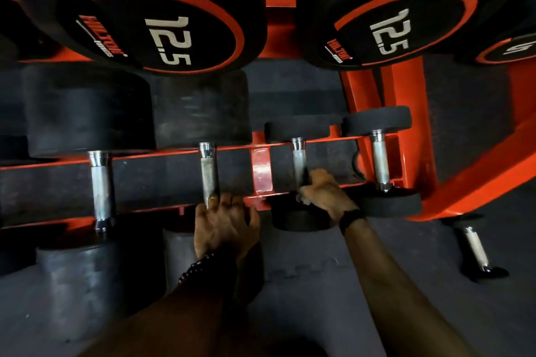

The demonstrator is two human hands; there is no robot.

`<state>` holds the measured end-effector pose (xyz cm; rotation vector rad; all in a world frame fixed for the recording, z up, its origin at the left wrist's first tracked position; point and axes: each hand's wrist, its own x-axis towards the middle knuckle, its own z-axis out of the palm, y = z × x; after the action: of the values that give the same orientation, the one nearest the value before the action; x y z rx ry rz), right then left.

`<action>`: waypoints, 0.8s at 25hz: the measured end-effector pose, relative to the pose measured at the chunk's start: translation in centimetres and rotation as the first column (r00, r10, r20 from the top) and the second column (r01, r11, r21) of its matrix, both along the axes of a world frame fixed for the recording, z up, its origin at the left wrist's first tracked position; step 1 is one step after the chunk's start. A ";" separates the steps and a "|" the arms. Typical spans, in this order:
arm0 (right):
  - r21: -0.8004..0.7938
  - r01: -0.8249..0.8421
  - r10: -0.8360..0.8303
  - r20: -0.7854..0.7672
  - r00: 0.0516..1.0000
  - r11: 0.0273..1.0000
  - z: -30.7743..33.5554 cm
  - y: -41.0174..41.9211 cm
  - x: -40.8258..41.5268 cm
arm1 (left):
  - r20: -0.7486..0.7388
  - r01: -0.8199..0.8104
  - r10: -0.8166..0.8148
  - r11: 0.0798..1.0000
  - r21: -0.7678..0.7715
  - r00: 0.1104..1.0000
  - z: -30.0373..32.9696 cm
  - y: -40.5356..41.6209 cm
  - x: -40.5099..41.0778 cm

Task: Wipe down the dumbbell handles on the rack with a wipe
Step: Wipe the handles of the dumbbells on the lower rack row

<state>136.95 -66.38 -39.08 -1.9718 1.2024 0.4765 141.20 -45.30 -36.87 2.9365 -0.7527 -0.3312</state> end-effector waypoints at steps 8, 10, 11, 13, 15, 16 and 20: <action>0.278 0.104 -0.108 0.002 0.994 0.955 0.1 0.3 1.8 | 0.055 -0.009 0.013 0.997 -0.080 0.998 -0.3 0.1 -0.2; 0.347 0.150 -0.169 0.025 0.985 0.926 -0.5 0.4 1.6 | 0.049 -0.011 0.016 0.996 -0.085 0.999 -0.3 0.3 -0.2; 0.447 0.198 -0.236 0.030 0.971 0.872 -0.4 0.3 1.4 | 0.047 -0.010 0.014 0.996 -0.091 0.999 -0.3 0.4 -0.3; 0.536 0.222 -0.251 -0.019 0.968 0.815 0.1 -0.4 1.4 | 0.042 -0.002 0.006 0.996 -0.091 0.999 0.0 0.2 -0.3; 0.410 0.095 -0.131 0.061 0.990 0.907 0.4 0.1 2.1 | 0.033 0.006 -0.004 0.998 -0.056 0.999 -0.1 0.1 -0.1; 0.336 0.120 -0.154 0.076 0.985 0.934 -0.2 0.5 2.2 | 0.036 0.015 -0.014 0.999 -0.039 0.999 -0.2 0.2 0.0; 0.550 0.279 -0.382 0.079 0.921 0.787 -1.8 0.8 2.1 | 0.025 0.008 -0.007 0.998 -0.059 1.000 0.2 0.4 -0.2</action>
<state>139.04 -65.54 -40.88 -1.2656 1.1190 0.3772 140.96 -44.86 -36.69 2.8878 -0.7634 -0.2689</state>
